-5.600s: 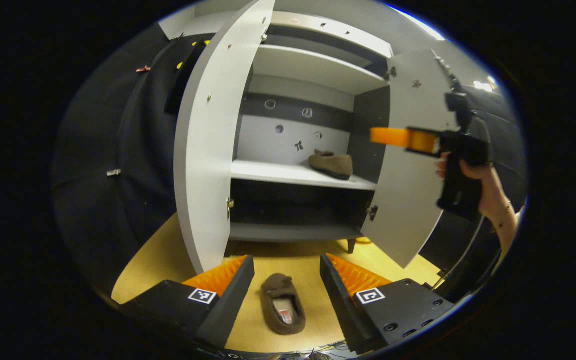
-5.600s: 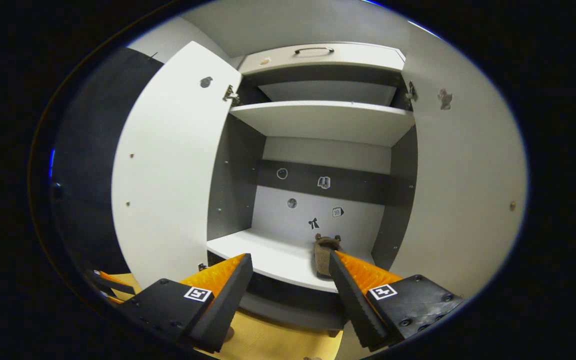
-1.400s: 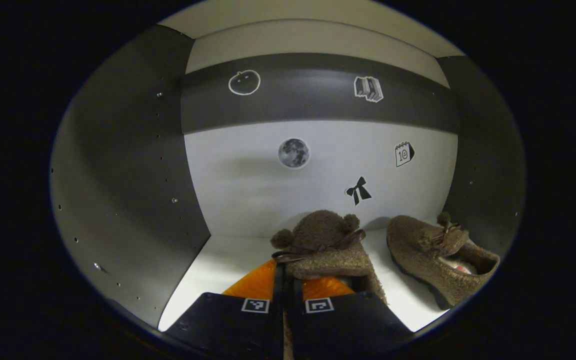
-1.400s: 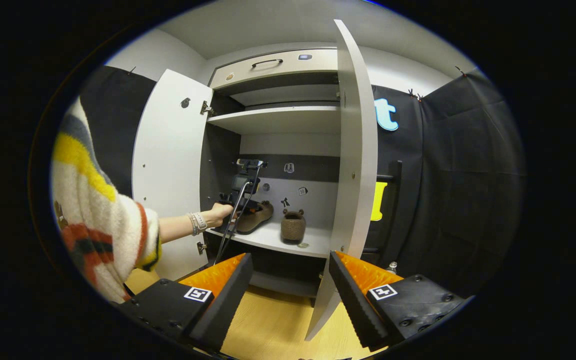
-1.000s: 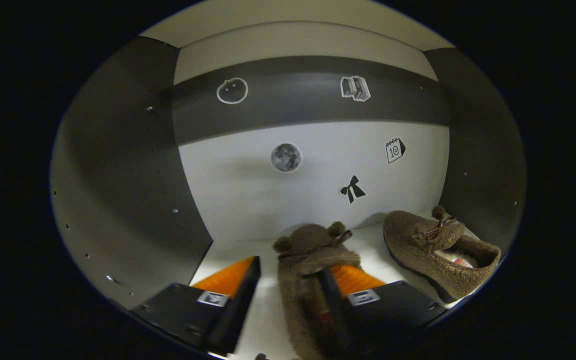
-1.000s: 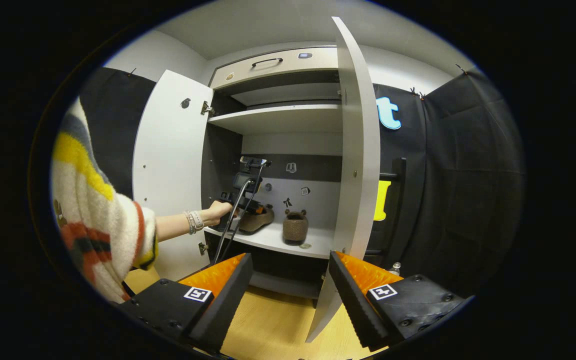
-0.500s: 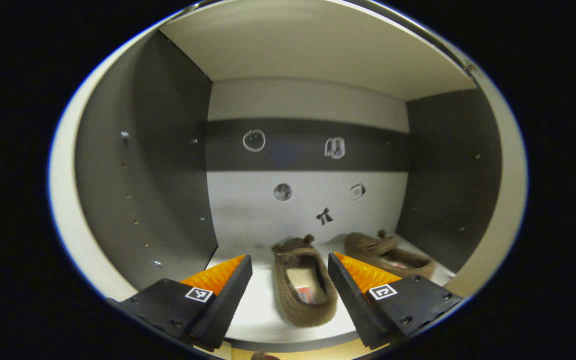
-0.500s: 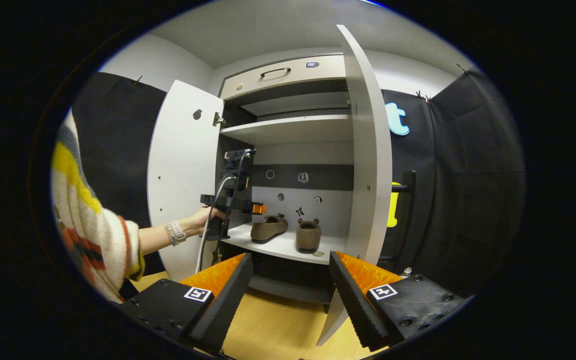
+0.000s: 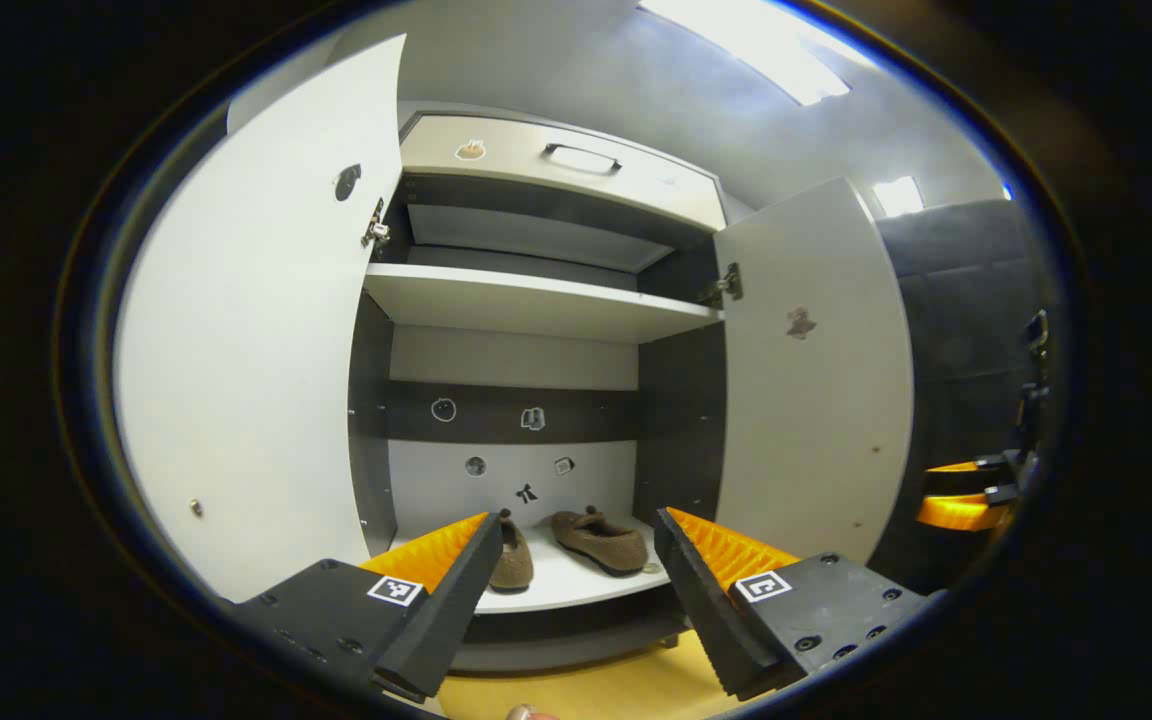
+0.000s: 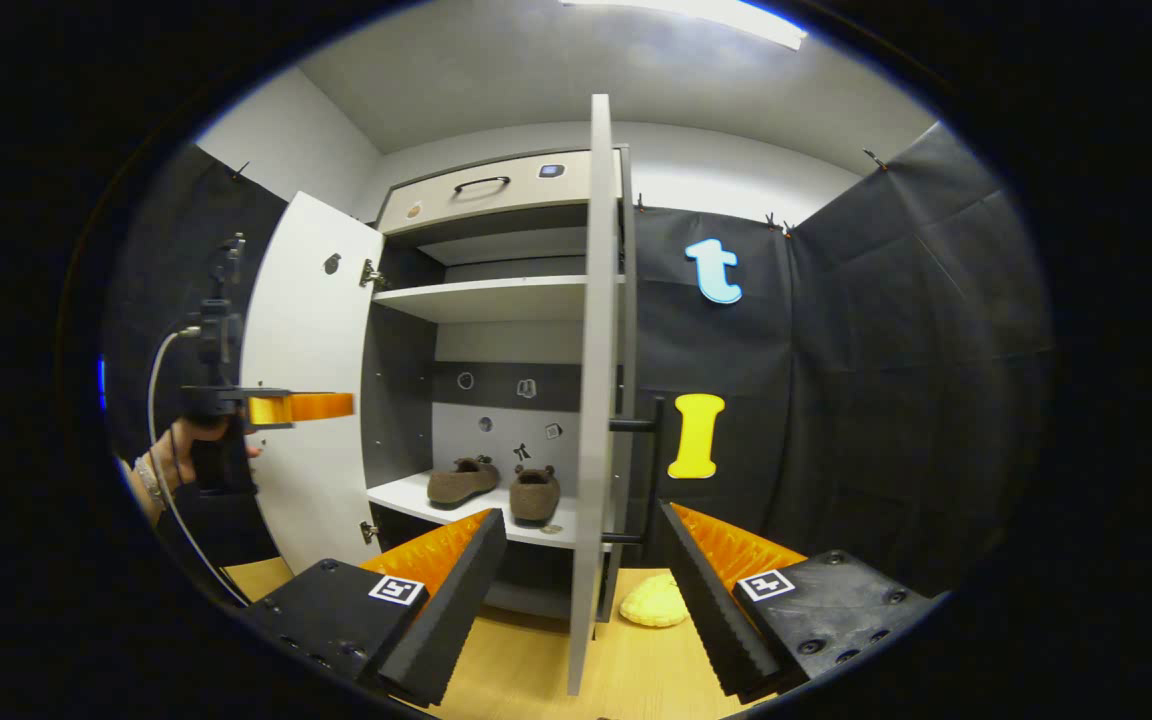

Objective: Grab one shoe with the right hand and put it into the shoe cabinet, grab the other shoe with the left hand and put it into the shoe cabinet; then close the right door with the right hand and the left door with the left hand.

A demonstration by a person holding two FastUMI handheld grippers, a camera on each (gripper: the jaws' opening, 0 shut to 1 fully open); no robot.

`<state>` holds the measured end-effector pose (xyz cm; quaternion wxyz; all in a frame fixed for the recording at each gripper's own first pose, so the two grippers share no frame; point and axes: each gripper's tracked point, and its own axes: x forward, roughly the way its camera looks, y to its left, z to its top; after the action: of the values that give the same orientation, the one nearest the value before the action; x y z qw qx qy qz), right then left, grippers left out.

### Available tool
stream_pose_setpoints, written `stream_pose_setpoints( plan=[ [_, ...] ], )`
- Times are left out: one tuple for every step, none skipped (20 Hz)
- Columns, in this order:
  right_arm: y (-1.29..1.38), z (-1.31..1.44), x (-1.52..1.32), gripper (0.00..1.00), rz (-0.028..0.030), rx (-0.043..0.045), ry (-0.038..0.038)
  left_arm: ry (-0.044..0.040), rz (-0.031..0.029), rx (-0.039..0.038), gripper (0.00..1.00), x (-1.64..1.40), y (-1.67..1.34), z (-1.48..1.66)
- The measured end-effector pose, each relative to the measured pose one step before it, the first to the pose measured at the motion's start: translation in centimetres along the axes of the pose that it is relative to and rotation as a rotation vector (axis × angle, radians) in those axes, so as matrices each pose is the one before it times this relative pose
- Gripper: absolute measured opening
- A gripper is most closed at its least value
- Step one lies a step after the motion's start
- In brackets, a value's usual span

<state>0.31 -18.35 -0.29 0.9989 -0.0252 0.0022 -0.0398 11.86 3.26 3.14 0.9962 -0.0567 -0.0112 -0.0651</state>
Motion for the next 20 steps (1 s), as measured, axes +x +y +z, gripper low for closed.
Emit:
stream_pose_setpoints(
  plan=[
    [-1.206, -0.115, 0.298, 0.98, -0.01347, 0.00369, -0.00156, -0.00752, -0.00888, -0.00251, 0.97, -2.036, -0.325, 0.620],
    [-1.235, -0.252, 0.515, 0.98, -0.00915, 0.00693, 0.00401, -0.00344, -0.00846, 0.00863, 0.97, -1.544, -0.274, 0.397],
    [-0.786, -0.419, 0.686, 0.98, 0.00042, 0.01069, 0.00921, 0.00266, 0.00331, 0.01671, 0.97, -1.290, 0.008, 0.274],
    [-0.672, -0.372, 0.706, 0.98, 0.00436, 0.01290, 0.01185, 0.00265, 0.01515, 0.02185, 0.97, -1.090, 0.337, 0.295],
    [-0.338, -0.279, 0.728, 0.98, 0.01397, 0.01104, 0.00572, 0.00974, 0.02355, 0.02221, 0.97, -0.851, 0.451, -0.046],
    [-0.349, -0.074, 0.913, 0.98, 0.01073, 0.00467, 0.00380, 0.00644, 0.02555, 0.01633, 0.97, -0.641, 0.541, 0.022],
    [-0.315, -0.029, 0.835, 0.98, 0.00805, 0.00106, 0.00236, 0.00389, 0.02096, 0.00889, 0.97, -0.516, 0.301, 0.035],
    [-0.106, -0.014, 0.700, 0.98, 0.01502, 0.00011, -0.00022, 0.00213, 0.01381, 0.00288, 0.97, -0.432, 0.219, 0.085],
    [0.001, -0.058, 0.579, 0.98, 0.01824, 0.00209, -0.00070, -0.00191, 0.01186, -0.00050, 0.97, -0.417, 0.086, 0.120],
    [0.216, -0.057, 0.576, 0.98, 0.02446, 0.00800, -0.00050, -0.00088, 0.01658, -0.00172, 0.97, -0.177, 0.263, 0.150],
    [0.475, -0.219, 0.546, 0.98, 0.03150, 0.01302, 0.00855, 0.00228, 0.01749, -0.00322, 0.97, -0.197, 0.401, -0.052],
    [0.338, -0.344, 0.379, 0.98, 0.02411, 0.00652, 0.01167, 0.00237, 0.01684, -0.00421, 0.97, -0.141, 0.258, -0.159],
    [0.159, 0.006, 0.241, 0.96, 0.02642, 0.00302, 0.00099, 0.00493, 0.01634, -0.00441, 0.97, -0.241, 0.290, -0.097],
    [0.337, 0.020, 0.120, 0.95, 0.01924, 0.00021, 0.00265, 0.00677, 0.01543, -0.00610, 0.97, -0.191, 0.335, -0.258],
    [0.199, -0.002, 0.060, 0.95, 0.01759, -0.00571, -0.00668, 0.00948, 0.01705, -0.00684, 0.97, -0.164, 0.280, -0.220],
    [0.405, -0.058, 0.178, 0.96, 0.01699, -0.00445, 0.00365, 0.00453, 0.01710, -0.00564, 0.97, -0.162, 0.346, -0.233],
    [0.960, -0.040, 0.435, 0.96, 0.02029, 0.00353, 0.00133, 0.00225, 0.01688, -0.00548, 0.97, -0.112, 0.440, -0.066],
    [0.916, -0.136, 0.380, 0.96, 0.02162, 0.00462, 0.00365, -0.00073, 0.01640, -0.00622, 0.97, -0.178, 0.423, 0.077],
    [0.899, -0.121, 0.517, 0.96, 0.02127, 0.00406, -0.00079, -0.00272, 0.01416, -0.00708, 0.97, -0.253, 0.473, 0.066],
    [0.973, -0.163, 0.562, 0.96, 0.01751, 0.00470, 0.00008, -0.00419, 0.01377, -0.00800, 0.97, -0.343, 0.459, 0.158]
  ],
)
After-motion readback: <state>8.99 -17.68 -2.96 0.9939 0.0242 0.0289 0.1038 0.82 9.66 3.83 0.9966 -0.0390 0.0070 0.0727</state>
